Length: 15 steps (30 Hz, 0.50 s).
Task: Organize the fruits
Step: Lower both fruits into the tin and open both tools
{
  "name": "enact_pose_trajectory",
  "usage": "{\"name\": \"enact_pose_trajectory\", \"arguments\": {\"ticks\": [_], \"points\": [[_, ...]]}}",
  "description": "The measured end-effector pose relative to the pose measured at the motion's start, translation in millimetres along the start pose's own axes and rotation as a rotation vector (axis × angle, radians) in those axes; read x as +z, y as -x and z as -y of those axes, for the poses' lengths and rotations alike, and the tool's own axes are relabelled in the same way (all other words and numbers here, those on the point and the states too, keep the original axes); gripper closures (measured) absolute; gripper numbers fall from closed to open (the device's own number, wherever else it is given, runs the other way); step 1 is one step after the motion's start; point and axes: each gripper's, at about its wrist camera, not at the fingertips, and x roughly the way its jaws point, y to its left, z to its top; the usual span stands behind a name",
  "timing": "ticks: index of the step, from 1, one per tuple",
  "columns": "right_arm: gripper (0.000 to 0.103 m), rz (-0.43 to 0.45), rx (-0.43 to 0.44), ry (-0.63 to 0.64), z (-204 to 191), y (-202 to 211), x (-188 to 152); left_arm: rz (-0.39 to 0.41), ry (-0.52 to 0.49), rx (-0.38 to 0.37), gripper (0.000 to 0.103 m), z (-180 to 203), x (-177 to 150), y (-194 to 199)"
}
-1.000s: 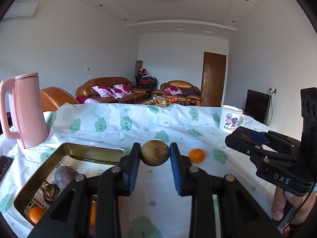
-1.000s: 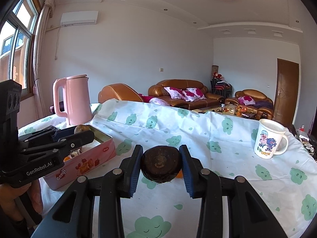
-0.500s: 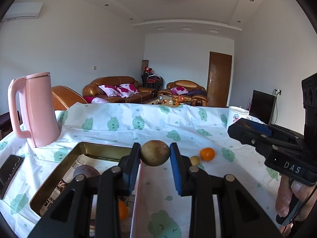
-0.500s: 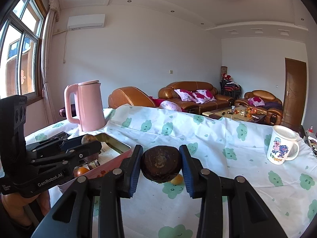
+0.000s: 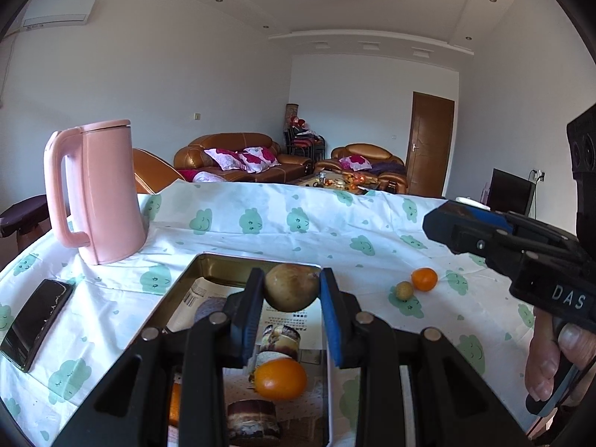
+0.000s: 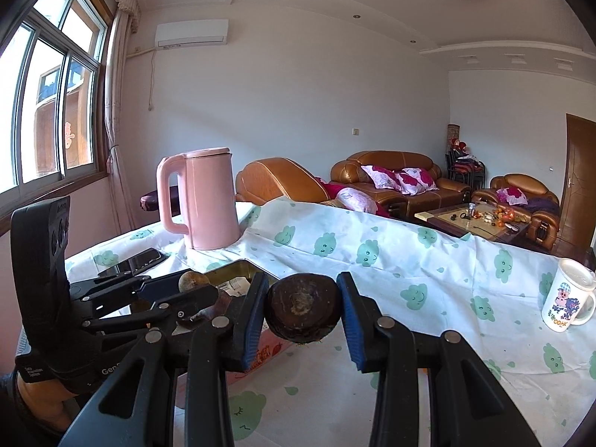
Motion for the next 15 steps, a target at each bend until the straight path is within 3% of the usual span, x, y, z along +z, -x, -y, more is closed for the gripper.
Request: {"name": "enact_pose_trajectory", "arguments": {"ticks": [7,15], "points": [[0.063,-0.04,0.056,0.014,-27.4,-27.7,1.5,-0.035,0.055,0.05,0.072,-45.3,0.7,5.7],[0.063,-0.102,0.105,0.041,-57.1,-57.3,-6.8,-0.11,0.089,0.054,0.072,-74.2,-10.5,-2.8]]}}
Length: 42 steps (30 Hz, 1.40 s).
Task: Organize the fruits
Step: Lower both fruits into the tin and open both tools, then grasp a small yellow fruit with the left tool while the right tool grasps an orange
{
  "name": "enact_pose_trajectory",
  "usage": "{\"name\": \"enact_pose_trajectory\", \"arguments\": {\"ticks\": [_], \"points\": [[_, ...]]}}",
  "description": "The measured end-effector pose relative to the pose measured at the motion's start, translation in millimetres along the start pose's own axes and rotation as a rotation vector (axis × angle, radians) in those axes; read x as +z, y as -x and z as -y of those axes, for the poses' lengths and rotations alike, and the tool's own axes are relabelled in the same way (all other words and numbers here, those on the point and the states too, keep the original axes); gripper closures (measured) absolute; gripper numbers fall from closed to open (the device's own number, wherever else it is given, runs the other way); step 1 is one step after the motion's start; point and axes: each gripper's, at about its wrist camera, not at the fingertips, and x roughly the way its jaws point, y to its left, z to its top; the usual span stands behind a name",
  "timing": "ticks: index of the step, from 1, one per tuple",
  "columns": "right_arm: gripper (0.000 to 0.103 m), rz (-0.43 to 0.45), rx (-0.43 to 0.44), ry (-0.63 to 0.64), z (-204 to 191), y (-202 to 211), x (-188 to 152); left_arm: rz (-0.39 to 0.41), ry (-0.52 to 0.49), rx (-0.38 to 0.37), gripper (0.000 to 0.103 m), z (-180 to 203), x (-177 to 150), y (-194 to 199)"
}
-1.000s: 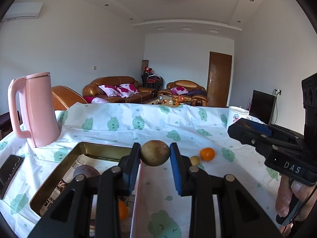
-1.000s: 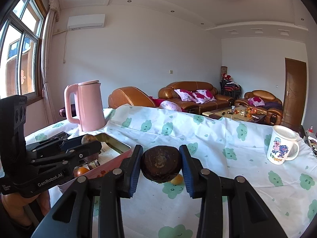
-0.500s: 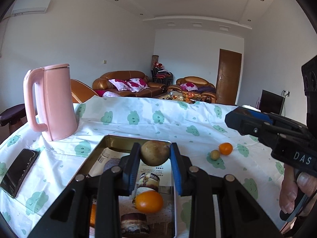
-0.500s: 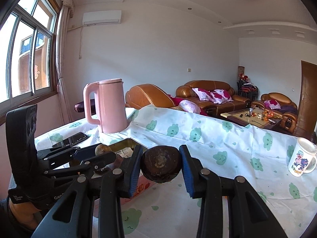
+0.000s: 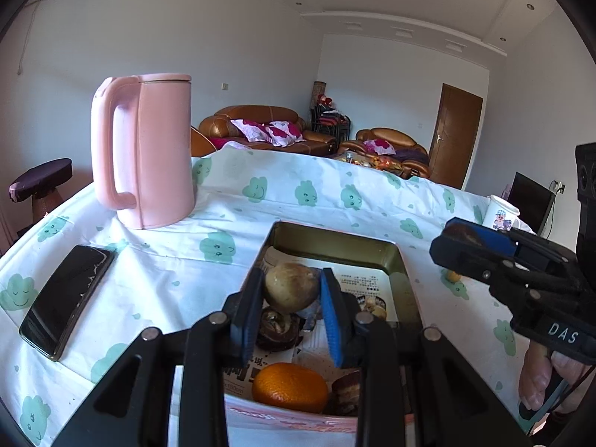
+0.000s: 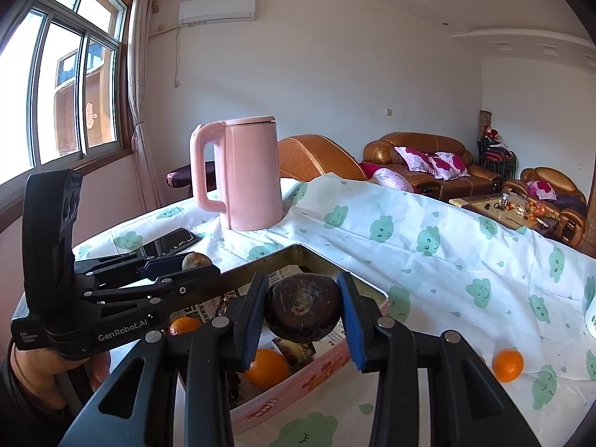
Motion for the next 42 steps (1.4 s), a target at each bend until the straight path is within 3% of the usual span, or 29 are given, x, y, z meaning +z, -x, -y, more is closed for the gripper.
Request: {"name": "enact_pose_trajectory", "arguments": {"ticks": [18,21,23,26,30,33,37,42], "points": [[0.063,-0.19,0.088,0.006,-24.4,-61.8,-19.3,-0.089,0.008,0.004,0.07,-17.8,-11.7,-12.9],[0.061,-0.18,0.097,-0.001,-22.2,-58.4,-20.0,-0.076,-0.006,0.013,0.059,-14.0,-11.1,-8.0],[0.058,-0.167,0.089,-0.006,-16.5,-49.4,-19.8,-0.054,-0.006,0.031,0.039,-13.7,-9.0,-2.7],[0.051,-0.137,0.051,0.01,-1.2,-26.5,-23.5,-0.013,0.014,0.025,0.024,-11.7,-6.0,7.1],[0.047,-0.135,-0.071,0.0,44.4,4.0,-35.0,0.016,0.002,0.0,0.019,6.3,-1.6,10.7],[0.047,-0.144,-0.2,-0.074,95.3,23.5,-42.3,0.013,-0.03,-0.04,0.018,32.7,1.4,6.5],[0.047,-0.15,-0.339,-0.251,162.5,42.2,-51.8,0.006,-0.084,-0.079,0.009,73.1,5.3,-3.5],[0.047,-0.183,-0.35,-0.349,198.2,36.8,-61.6,-0.009,-0.169,-0.101,0.008,119.9,8.9,-20.6]]}}
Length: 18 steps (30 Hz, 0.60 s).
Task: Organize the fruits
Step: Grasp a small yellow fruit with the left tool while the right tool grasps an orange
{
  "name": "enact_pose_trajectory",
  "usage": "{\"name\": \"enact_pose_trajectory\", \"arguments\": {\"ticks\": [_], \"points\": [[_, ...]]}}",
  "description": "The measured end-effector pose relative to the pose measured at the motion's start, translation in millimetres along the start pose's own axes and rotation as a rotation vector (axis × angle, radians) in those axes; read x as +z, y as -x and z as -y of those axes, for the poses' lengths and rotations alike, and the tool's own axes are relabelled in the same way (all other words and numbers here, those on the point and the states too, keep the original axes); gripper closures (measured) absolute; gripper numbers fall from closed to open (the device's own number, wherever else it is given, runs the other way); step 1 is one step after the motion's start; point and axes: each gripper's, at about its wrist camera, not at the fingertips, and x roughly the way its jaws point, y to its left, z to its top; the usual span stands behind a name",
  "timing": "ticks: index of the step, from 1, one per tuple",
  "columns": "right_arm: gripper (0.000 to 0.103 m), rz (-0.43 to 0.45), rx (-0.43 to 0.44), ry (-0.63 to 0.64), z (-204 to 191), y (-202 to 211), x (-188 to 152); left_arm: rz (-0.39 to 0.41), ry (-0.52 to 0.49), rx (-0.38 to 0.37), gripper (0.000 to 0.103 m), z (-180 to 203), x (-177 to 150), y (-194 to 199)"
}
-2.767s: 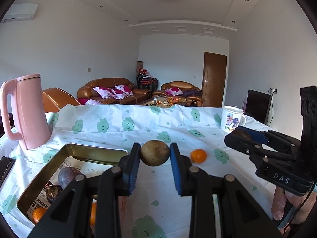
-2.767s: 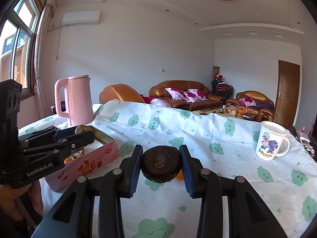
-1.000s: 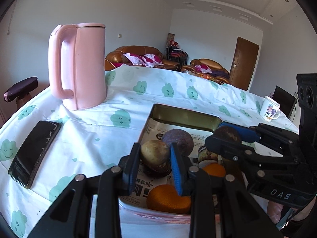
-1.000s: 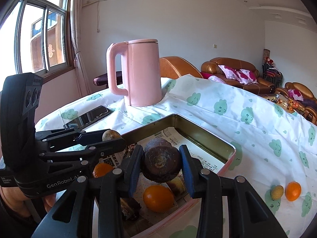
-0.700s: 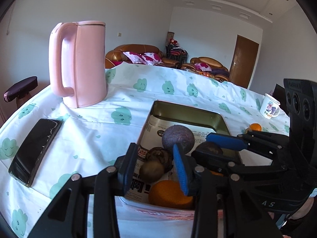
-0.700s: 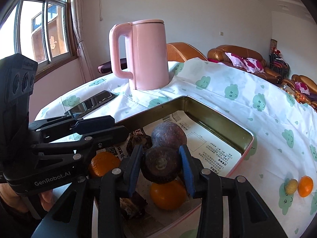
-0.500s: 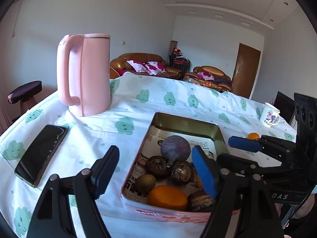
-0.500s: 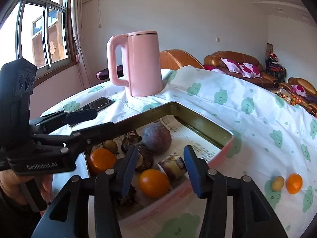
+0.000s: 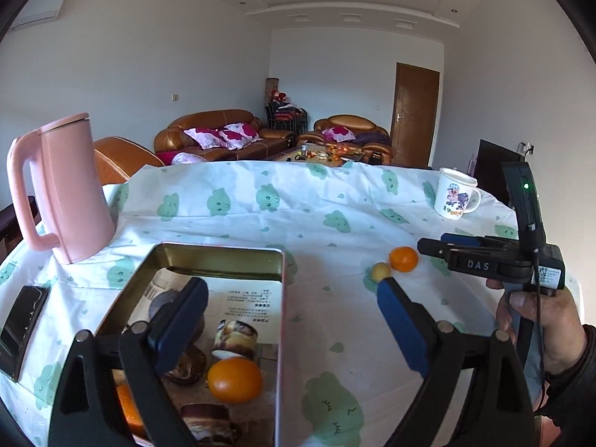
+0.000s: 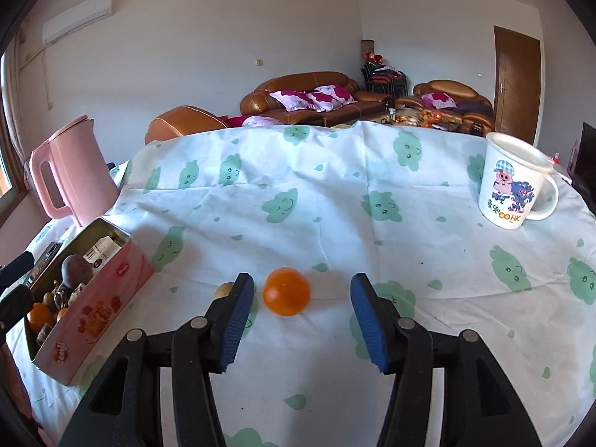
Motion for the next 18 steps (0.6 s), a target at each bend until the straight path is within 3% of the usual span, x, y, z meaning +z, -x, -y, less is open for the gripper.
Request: {"name": "enact_pose_trajectory", "arguments": {"ticks": [6,9,11,12,18], "points": [[0.047,-0.074,0.032,0.006,-9.8,-23.9,4.9,-0.031,-0.027,-0.004,0.008,24.5,5.9,-24.6],[0.047,-0.161,0.054,-0.012,-7.5,-41.9,3.9,-0.046,-0.052,-0.002,0.008,35.0,6.0,-34.2],[0.063,-0.185,0.076,-0.046,-1.2,-45.6,2.5,-0.055,-0.056,-0.006,0.008,38.6,5.9,-39.4],[0.068,-0.177,0.089,-0.064,2.6,-43.4,1.9,-0.059,-0.057,-0.008,0.008,39.6,5.9,-41.7],[0.069,-0.083,0.012,-0.066,14.4,-13.1,-4.1,-0.09,-0.059,-0.044,0.01,52.3,8.1,-59.6]]}}
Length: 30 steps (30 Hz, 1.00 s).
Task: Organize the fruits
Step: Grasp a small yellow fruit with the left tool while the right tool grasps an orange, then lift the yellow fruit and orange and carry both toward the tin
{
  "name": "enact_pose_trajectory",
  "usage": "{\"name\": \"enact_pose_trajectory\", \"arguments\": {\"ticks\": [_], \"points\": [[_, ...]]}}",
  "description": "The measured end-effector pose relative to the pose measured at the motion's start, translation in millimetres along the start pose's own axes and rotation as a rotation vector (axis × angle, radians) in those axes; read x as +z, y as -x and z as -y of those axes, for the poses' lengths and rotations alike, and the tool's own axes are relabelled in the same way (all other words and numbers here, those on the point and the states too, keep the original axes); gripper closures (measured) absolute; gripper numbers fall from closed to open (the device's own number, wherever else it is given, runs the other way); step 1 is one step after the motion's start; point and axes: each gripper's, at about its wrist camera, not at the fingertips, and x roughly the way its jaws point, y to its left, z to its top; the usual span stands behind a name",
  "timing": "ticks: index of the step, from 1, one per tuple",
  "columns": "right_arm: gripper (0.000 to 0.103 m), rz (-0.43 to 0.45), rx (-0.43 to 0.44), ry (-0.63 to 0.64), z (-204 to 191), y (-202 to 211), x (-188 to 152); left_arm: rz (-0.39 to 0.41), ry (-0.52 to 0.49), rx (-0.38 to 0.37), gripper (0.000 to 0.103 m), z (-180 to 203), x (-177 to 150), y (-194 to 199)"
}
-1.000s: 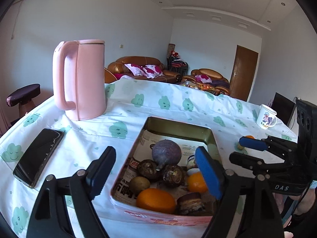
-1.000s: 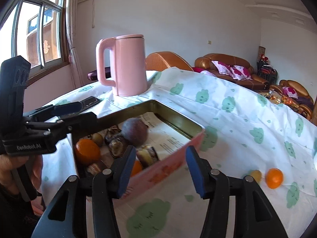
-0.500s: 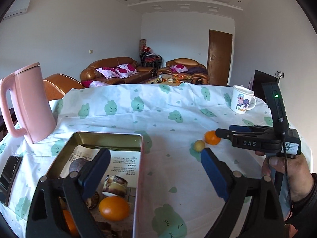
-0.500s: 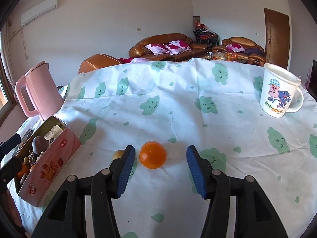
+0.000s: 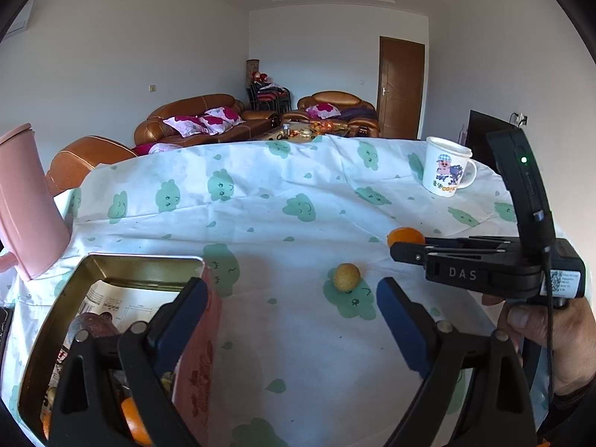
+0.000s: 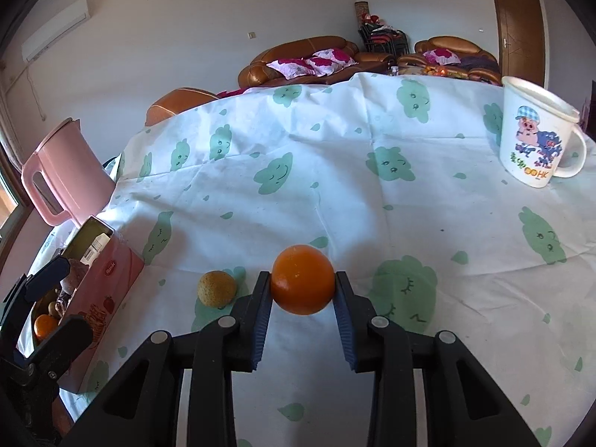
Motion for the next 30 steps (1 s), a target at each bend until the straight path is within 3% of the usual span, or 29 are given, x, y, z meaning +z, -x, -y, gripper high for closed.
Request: {"name": "enact_pose_trajectory", "arguments": {"ticks": [6,8,12,15,17,20,30], "points": [[0.068,0.059,-0.037,-0.006,11.3,20.0,-4.9,-0.101,-0.007,-0.066,0.023,20.4,7.4,-36.5],[0.068,0.071,-0.039,-0.016,14.3,22.9,-5.4,-0.147,-0.014,-0.085,0.038,25.5,10.3,-50.7],[0.068,0.094,-0.042,-0.021,14.9,26.3,-5.3,-0.239,0.013,-0.144,0.052,29.7,13.4,-78.7],[0.068,0.1,-0.049,0.0,11.4,27.5,-6.1,-0.306,0.024,-0.167,0.07,32.9,12.8,-94.9],[0.068,0.1,-0.044,0.006,10.9,27.6,-6.1,-0.302,0.027,-0.153,0.076,33.7,12.7,-95.2],[0.068,0.104,-0.031,0.004,12.1,28.5,-6.4,-0.288,0.01,-0.149,0.076,37.2,12.4,-91.5],[0.068,0.156,0.008,0.026,8.0,37.9,-9.0,-0.135,0.034,-0.13,0.076,27.7,19.1,-63.1]]}}
